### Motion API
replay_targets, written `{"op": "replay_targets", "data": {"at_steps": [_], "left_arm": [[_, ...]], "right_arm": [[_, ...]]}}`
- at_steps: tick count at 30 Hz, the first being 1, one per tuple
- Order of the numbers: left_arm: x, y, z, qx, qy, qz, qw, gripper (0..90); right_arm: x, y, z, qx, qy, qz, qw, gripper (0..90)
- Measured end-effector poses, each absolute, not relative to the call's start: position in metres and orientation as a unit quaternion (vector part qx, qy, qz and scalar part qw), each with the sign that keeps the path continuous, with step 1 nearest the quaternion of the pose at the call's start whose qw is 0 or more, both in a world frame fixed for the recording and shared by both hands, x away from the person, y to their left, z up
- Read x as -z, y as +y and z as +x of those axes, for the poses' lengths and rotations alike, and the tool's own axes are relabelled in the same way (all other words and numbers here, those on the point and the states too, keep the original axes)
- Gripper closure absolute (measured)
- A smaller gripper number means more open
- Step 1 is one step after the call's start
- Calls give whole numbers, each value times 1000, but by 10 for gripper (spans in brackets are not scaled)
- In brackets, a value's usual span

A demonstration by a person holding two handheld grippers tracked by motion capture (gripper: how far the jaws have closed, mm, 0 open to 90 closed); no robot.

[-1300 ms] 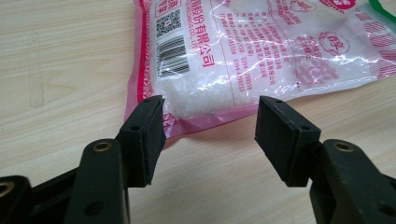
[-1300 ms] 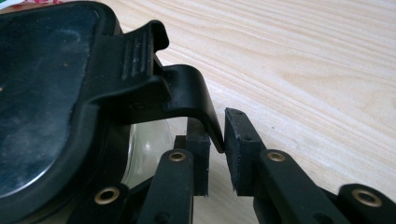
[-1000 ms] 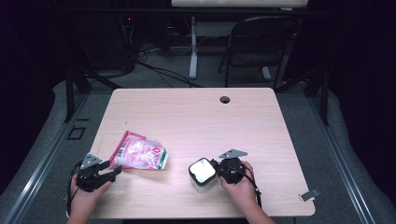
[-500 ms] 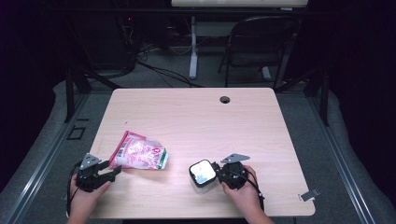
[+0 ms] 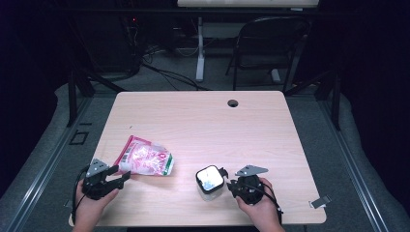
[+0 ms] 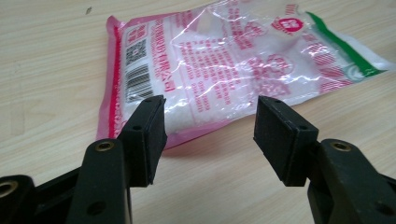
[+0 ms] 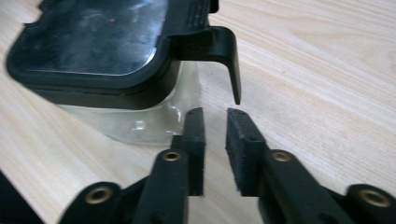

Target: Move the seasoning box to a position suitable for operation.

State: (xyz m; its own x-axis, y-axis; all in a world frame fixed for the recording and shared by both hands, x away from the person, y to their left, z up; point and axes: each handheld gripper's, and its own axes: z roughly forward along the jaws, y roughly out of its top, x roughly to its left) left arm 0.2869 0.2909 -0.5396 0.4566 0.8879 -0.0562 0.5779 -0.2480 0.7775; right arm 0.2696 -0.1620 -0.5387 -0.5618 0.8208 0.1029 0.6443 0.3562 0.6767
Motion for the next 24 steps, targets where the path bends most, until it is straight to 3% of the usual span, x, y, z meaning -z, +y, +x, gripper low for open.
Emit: {"op": "replay_targets", "data": {"at_steps": [9,24], "left_arm": [[532,273,282,-196,457,770,399,465],[530,243,276,-184,419,797,395,467]], "right_arm": [[545,-151,270,-344,817,447,122,872],[543,-129,269,-358,823,428,103,874]]}}
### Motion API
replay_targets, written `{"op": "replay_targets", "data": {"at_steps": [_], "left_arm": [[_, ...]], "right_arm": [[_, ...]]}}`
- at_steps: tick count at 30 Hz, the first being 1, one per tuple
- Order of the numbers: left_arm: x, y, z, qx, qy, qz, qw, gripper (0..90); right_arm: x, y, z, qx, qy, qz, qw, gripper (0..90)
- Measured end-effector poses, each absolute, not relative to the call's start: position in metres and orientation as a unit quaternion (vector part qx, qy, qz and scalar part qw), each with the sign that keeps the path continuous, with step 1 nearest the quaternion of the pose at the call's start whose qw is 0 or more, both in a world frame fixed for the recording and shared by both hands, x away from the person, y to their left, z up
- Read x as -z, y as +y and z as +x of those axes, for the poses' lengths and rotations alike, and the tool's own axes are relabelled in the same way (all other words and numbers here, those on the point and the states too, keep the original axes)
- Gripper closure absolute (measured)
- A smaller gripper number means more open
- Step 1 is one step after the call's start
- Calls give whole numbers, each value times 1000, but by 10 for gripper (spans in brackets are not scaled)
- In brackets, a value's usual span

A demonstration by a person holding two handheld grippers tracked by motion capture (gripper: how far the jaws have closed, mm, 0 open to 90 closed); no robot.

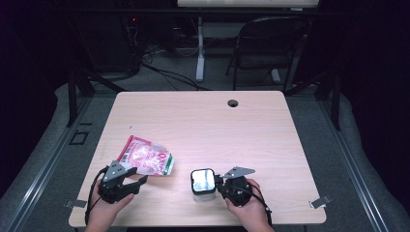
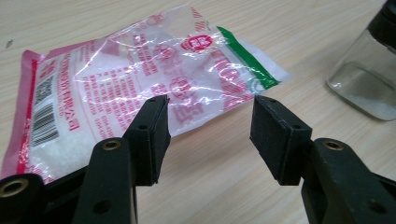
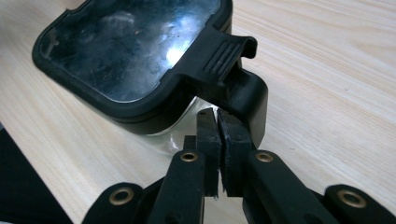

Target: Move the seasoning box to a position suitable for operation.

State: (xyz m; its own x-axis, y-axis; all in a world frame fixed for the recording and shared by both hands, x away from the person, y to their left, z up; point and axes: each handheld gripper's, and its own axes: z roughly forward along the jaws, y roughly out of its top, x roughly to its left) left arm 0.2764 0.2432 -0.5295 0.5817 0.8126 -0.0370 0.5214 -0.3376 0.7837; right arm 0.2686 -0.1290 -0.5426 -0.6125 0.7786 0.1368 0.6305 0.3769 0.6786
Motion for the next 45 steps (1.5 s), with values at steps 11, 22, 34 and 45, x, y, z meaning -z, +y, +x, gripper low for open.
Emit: {"op": "replay_targets", "data": {"at_steps": [11,22,34,45], "left_arm": [[527,227,273,-168,406,804,401,447],[530,207,272,-150,389,818,395,476],[533,196,271,-130,375,832,387,554],[528,160,271,-106,336,852,388,738]], "right_arm": [[523,-143,260,-370,819,427,101,799],[498,-143,272,-401,797,436,112,785],[498,-140,284,-409,785,454,99,797],[501,-139,284,-414,780,460,91,807]]}}
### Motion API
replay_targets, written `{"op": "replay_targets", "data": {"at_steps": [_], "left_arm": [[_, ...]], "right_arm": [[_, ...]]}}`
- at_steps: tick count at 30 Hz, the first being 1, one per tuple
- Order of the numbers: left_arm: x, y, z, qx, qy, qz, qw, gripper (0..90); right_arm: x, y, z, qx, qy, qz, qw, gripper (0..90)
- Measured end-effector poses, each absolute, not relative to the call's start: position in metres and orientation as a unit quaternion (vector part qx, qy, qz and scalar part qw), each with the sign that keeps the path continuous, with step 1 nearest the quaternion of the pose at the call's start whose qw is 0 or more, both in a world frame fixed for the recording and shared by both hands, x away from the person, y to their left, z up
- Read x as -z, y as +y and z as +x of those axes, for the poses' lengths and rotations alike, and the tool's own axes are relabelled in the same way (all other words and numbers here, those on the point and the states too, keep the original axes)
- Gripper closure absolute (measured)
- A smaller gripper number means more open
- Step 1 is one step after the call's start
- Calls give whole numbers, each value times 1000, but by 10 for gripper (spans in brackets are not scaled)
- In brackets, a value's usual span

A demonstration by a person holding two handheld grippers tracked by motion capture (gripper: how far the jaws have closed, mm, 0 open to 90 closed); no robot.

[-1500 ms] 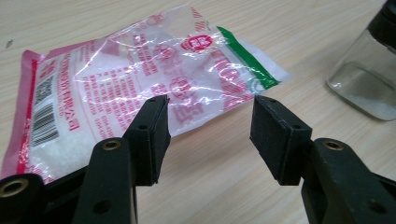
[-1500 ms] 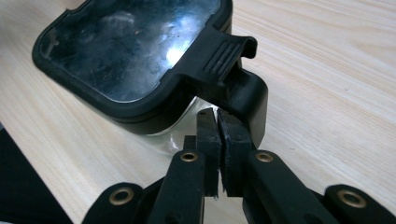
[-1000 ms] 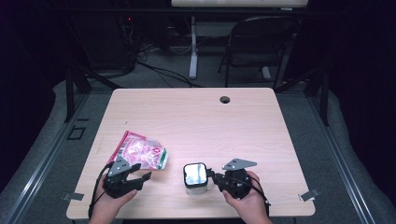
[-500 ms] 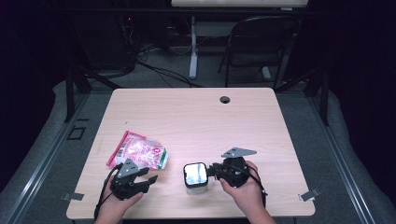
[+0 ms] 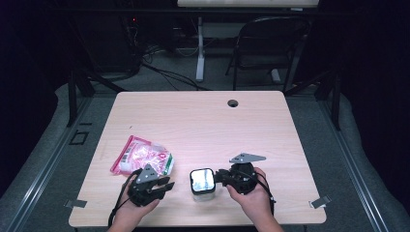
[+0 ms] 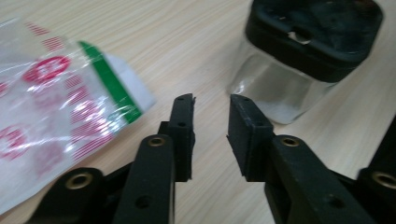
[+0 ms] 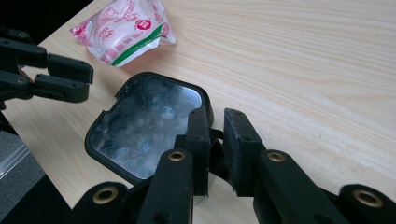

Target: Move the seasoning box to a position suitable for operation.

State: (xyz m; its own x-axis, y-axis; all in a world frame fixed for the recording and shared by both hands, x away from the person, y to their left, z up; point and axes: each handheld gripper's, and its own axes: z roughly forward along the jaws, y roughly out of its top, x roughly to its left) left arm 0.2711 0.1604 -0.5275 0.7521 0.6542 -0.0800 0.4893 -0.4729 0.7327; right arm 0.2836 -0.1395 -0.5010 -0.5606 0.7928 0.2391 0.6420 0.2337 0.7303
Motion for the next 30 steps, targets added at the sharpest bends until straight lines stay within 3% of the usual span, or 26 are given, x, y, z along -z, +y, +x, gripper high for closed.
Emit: {"op": "replay_targets", "data": {"at_steps": [8,30], "left_arm": [[526,140,263,-93,298,863,397,869],[525,122,264,-55,279,878,386,893]], "right_arm": [[502,-140,283,-418,777,461,93,809],[502,-140,282,-420,775,464,91,813]]}}
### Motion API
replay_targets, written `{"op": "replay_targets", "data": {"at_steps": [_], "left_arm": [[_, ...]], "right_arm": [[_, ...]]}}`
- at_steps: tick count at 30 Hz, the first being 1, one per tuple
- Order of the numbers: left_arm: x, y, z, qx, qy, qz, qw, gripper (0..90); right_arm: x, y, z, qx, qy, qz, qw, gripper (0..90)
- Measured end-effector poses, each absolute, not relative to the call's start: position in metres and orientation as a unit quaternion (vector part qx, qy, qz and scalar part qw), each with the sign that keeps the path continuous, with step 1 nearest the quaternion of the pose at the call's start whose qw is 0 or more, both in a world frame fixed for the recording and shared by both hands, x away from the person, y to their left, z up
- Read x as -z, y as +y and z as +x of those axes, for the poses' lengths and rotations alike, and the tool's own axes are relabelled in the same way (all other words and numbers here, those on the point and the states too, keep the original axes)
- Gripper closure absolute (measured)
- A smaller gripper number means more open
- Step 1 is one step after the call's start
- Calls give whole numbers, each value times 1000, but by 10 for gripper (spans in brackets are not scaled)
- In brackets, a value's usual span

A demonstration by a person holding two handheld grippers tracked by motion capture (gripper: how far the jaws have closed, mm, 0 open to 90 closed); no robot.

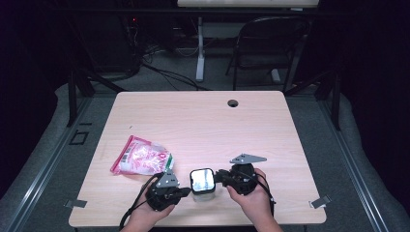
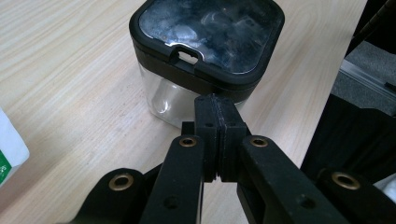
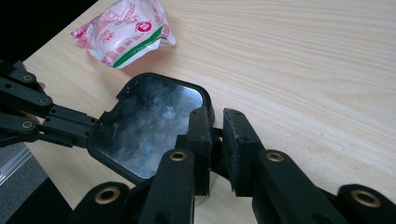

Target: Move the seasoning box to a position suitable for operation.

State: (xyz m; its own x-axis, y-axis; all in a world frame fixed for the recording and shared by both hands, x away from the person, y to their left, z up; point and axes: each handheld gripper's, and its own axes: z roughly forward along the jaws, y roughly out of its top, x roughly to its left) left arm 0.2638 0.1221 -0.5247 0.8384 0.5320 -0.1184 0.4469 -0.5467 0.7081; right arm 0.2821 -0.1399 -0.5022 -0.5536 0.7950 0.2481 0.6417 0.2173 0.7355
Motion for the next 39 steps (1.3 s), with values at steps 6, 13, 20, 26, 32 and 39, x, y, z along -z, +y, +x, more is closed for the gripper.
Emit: {"op": "replay_targets", "data": {"at_steps": [6,13,20,26,32,39], "left_arm": [[518,123,265,-54,273,878,389,892],[515,122,266,-54,272,881,384,890],[508,120,267,-57,267,882,383,885],[502,115,267,-62,259,886,379,873],[495,111,268,-67,251,890,375,868],[487,106,270,-67,252,891,371,847]], "right_arm": [[502,-140,282,-421,774,464,92,813],[502,-140,283,-417,775,466,88,812],[500,-141,284,-410,781,465,82,810],[499,-142,285,-405,782,468,76,797],[498,-143,285,-399,787,465,76,763],[490,-141,278,-399,796,450,67,678]]}}
